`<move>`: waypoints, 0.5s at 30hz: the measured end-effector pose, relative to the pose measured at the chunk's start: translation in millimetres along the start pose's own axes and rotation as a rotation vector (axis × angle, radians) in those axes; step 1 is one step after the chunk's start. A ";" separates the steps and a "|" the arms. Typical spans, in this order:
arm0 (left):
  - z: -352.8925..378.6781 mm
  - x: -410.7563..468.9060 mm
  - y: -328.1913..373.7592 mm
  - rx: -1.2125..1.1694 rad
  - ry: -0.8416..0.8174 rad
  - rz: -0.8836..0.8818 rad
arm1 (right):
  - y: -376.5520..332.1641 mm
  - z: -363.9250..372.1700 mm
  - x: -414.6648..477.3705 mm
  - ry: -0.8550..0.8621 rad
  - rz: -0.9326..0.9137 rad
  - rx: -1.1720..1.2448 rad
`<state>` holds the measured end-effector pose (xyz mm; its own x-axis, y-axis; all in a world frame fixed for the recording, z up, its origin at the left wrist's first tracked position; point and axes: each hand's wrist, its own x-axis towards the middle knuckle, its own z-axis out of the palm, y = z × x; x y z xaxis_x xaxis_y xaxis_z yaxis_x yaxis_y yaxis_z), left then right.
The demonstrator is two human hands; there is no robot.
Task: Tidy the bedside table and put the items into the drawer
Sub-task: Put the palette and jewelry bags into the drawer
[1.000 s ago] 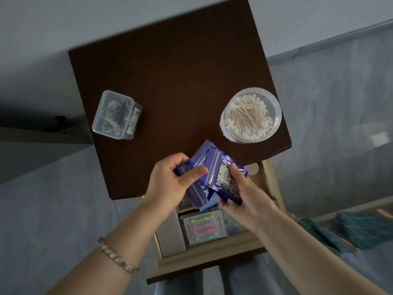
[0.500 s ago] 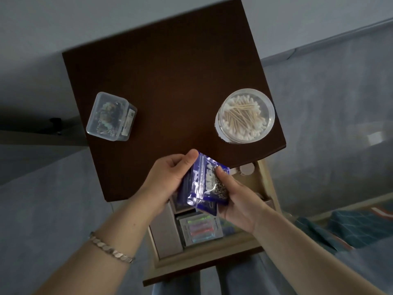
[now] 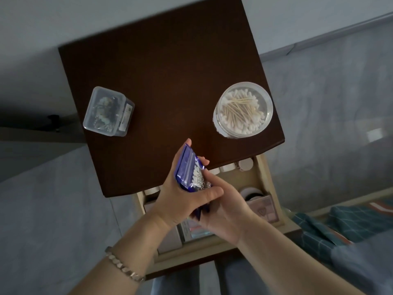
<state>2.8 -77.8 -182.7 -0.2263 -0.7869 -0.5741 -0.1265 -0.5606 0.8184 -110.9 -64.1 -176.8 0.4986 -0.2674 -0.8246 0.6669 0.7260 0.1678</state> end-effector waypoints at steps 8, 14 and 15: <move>4.0 -4.4 2.5 -0.151 0.093 -0.203 | -1.6 -7.6 -12.4 0.086 0.020 -0.416; -12.4 -5.1 -2.5 -0.019 -0.238 -0.592 | -33.1 -14.5 -24.4 0.144 -0.474 -1.226; -12.1 -5.6 -2.8 0.020 -0.295 -0.622 | -35.3 -16.3 -22.2 0.076 -0.441 -1.269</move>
<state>16.1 -74.9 -182.1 -0.3592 -0.2155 -0.9081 -0.3351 -0.8783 0.3409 -154.5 -73.5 -173.2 0.3175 -0.6237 -0.7143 -0.2278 0.6810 -0.6959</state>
